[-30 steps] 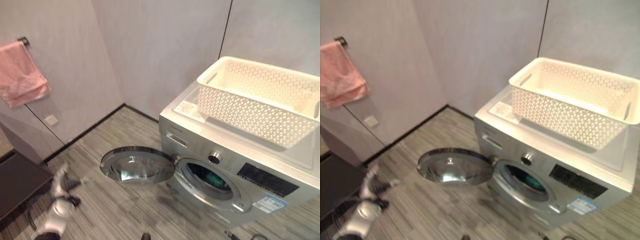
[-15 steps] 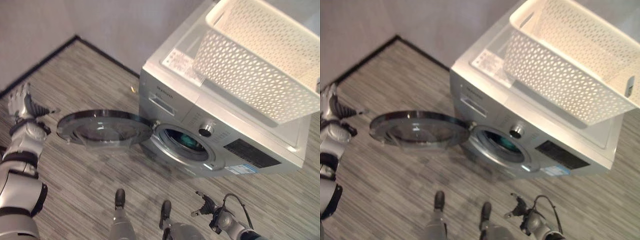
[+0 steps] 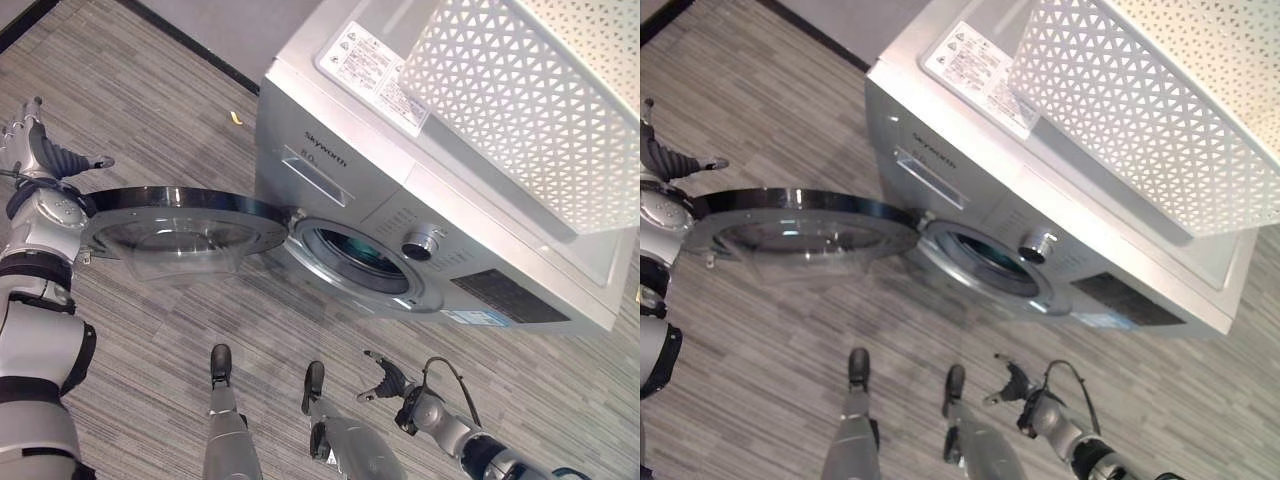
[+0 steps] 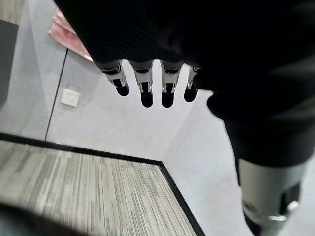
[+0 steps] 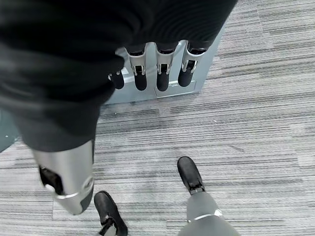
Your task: Grab the laundry basket,head to the washer,open it,put in the laundry and shut it.
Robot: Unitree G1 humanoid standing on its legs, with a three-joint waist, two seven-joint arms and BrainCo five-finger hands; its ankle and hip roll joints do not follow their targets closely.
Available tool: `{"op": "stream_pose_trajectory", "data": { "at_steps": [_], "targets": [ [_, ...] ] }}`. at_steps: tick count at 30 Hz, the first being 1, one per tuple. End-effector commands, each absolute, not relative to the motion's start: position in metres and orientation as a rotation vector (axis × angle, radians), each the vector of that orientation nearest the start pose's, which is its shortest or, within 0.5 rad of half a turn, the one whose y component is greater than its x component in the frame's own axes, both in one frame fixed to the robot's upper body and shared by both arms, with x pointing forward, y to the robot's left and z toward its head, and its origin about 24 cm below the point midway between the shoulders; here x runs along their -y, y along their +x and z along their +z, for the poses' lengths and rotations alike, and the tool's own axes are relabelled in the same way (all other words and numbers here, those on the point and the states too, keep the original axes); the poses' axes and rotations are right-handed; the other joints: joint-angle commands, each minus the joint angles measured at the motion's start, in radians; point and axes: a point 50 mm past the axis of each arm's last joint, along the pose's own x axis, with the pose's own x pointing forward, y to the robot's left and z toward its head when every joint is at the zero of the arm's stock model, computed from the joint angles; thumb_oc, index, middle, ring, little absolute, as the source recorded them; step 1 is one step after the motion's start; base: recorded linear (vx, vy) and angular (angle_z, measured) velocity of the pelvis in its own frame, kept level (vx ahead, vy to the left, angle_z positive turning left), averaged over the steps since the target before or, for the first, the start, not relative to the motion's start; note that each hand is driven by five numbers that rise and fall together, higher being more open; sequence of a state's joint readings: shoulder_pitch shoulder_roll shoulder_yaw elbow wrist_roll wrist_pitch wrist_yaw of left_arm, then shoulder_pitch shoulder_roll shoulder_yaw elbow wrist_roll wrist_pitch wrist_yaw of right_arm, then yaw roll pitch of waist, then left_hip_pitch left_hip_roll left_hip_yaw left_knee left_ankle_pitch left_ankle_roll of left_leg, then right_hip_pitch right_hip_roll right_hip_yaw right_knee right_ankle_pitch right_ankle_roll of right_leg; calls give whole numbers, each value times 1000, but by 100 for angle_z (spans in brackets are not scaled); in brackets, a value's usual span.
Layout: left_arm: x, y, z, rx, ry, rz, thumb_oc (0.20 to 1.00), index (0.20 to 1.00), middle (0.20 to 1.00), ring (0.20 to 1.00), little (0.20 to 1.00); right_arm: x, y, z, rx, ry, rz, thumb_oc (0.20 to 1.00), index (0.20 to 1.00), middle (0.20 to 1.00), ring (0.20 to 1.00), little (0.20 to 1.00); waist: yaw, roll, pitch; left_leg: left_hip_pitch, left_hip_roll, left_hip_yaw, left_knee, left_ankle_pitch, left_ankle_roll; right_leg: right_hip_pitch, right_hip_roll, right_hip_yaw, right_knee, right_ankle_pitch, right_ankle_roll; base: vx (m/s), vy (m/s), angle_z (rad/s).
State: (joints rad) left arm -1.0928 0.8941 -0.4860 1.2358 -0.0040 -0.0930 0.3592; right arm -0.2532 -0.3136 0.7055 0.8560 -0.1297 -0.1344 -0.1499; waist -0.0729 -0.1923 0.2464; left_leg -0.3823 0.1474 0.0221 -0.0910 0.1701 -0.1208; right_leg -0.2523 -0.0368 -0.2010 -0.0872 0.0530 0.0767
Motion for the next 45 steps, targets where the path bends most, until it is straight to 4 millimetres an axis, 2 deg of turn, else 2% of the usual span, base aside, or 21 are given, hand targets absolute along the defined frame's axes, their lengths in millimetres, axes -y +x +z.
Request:
{"op": "stream_pose_trajectory", "data": {
  "at_steps": [1,6,8,10,15,19,20,21,26,30,31,33,35,36,37,38,39,40,41,43,45],
  "targets": [
    [-375,355,216,-59,960,624,1000,1000,1000,1000,1000,154,223,-95,-507,-757,462,1000,1000,1000,1000,1000,-16,-6,-25,74,-25,15,19,-93,36,-17,-49,83,0,61,105,5,33,-17],
    [-367,361,196,-183,1022,467,1000,1000,1000,1000,1000,190,189,-121,-743,-780,443,1000,1000,1000,1000,1000,-30,4,-31,89,-27,26,25,-103,39,-11,-50,91,0,60,104,6,23,-11],
    [-361,361,173,-284,1043,363,1000,1000,1000,1000,1000,217,159,-137,-927,-780,396,1000,1000,1000,1000,1000,-41,9,-38,105,-26,34,32,-110,40,-3,-49,100,0,59,101,9,8,-6],
    [-360,360,163,-327,1053,323,1000,1000,1000,1000,1000,225,148,-141,-987,-777,384,1000,1000,1000,1000,1000,-44,10,-40,113,-24,38,34,-113,40,0,-47,105,1,59,100,4,3,-8],
    [-338,364,131,-394,1068,186,1000,1000,1000,1000,1000,262,71,-158,-1327,-653,266,1000,1000,1000,1000,1000,-55,12,-58,149,-18,51,34,-119,38,19,-40,116,2,54,92,9,-38,-13],
    [-306,366,93,-412,1037,56,1000,1000,1000,1000,1000,268,17,-162,-1500,-452,136,1000,1000,1000,1000,1000,-57,29,-70,187,-18,59,22,-116,33,43,-39,121,3,45,86,2,-47,-7],
    [-306,366,93,-412,1037,56,1000,1000,1000,1000,1000,268,17,-162,-1501,-452,136,1000,1000,1000,1000,1000,-57,29,-70,188,-18,59,22,-116,33,43,-39,121,3,45,86,26,-45,-10],
    [-291,364,75,-427,1043,-12,1000,1000,1000,1000,1000,268,4,-163,-1528,-407,104,1000,1000,1000,1000,1000,-60,40,-75,207,-17,63,19,-116,31,58,-37,123,3,39,84,12,-47,-10],
    [-258,362,49,-416,1089,-160,1000,1000,1000,1000,1000,269,11,-162,-1487,-430,93,1000,1000,1000,1000,1000,-60,63,-78,231,-10,68,13,-107,25,80,-32,131,0,33,79,-25,-60,-5],
    [-216,367,44,-325,1090,-282,1000,1000,1000,1000,1000,274,68,-153,-1289,-474,50,1000,1000,1000,1000,1000,-40,94,-53,191,10,51,4,-28,3,71,-13,116,0,19,74,-208,-100,-1],
    [-200,372,47,-287,1094,-314,1000,1000,1000,1000,1000,278,98,-144,-1184,-473,20,1000,1000,1000,1000,1000,-34,86,-42,145,12,9,4,-1,-18,42,-25,101,0,20,68,-346,-81,11],
    [-195,371,45,-281,1094,-334,1000,1000,1000,1000,1000,280,108,-139,-1142,-493,37,1000,1000,1000,1000,1000,-38,79,-40,152,-2,-32,39,-28,-6,26,-35,100,0,27,63,-232,-51,34],
    [-189,368,37,-292,1093,-358,1000,1000,1000,1000,1000,292,124,-128,-1073,-512,8,1000,1000,1000,1000,1000,-69,69,-49,152,-27,-53,264,-111,9,1,-58,82,0,47,56,-210,-57,61],
    [-183,359,22,-320,1074,-389,1000,1000,1000,1000,1000,302,124,-122,-1063,-541,-6,1000,1000,1000,1000,1000,-99,69,-69,187,-21,-2,442,-175,17,-7,-64,82,0,63,44,-151,44,74],
    [-181,355,15,-333,1060,-397,1000,1000,1000,1000,1000,304,122,-121,-1063,-553,-2,1000,1000,1000,1000,1000,-108,74,-83,216,-30,-3,486,-191,19,-7,-63,82,0,72,43,-66,118,73],
    [-175,351,9,-338,1053,-419,1000,1000,1000,1000,1000,306,120,-119,-1063,-572,5,1000,1000,1000,1000,1000,-123,88,-106,295,-44,-13,455,-196,19,-8,-58,72,0,83,47,68,188,56],
    [-160,345,-2,-344,1032,-466,1000,1000,1000,1000,1000,312,100,-125,-1133,-571,-16,1000,1000,1000,1000,1000,-160,138,-137,446,-42,22,321,-238,21,-4,-39,55,0,89,58,76,152,4],
    [-159,345,-2,-344,1033,-466,1000,1000,1000,1000,1000,312,100,-125,-1133,-571,-16,1000,1000,1000,1000,1000,-161,135,-138,448,-46,21,315,-232,21,-5,-43,55,0,91,58,-28,272,22],
    [-144,341,-8,-331,1002,-495,1000,1000,1000,1000,1000,316,90,-126,-1163,-525,-81,1000,1000,1000,1000,1000,-213,168,-159,525,-12,95,208,-220,11,-24,-52,38,7,118,64,-135,240,54],
    [-133,345,-3,-288,977,-468,1000,1000,1000,1000,1000,313,85,-129,-1166,-475,-122,1000,1000,1000,1000,1000,-225,183,-168,565,-11,86,112,-199,4,-40,-63,21,19,139,77,-176,226,88],
    [-125,347,1,-251,932,-448,1000,1000,1000,1000,1000,299,88,-131,-1124,-447,-79,1000,1000,1000,1000,1000,-236,185,-172,592,-9,112,63,-222,-1,-55,-76,9,33,146,85,-180,107,40]
  ]
}}
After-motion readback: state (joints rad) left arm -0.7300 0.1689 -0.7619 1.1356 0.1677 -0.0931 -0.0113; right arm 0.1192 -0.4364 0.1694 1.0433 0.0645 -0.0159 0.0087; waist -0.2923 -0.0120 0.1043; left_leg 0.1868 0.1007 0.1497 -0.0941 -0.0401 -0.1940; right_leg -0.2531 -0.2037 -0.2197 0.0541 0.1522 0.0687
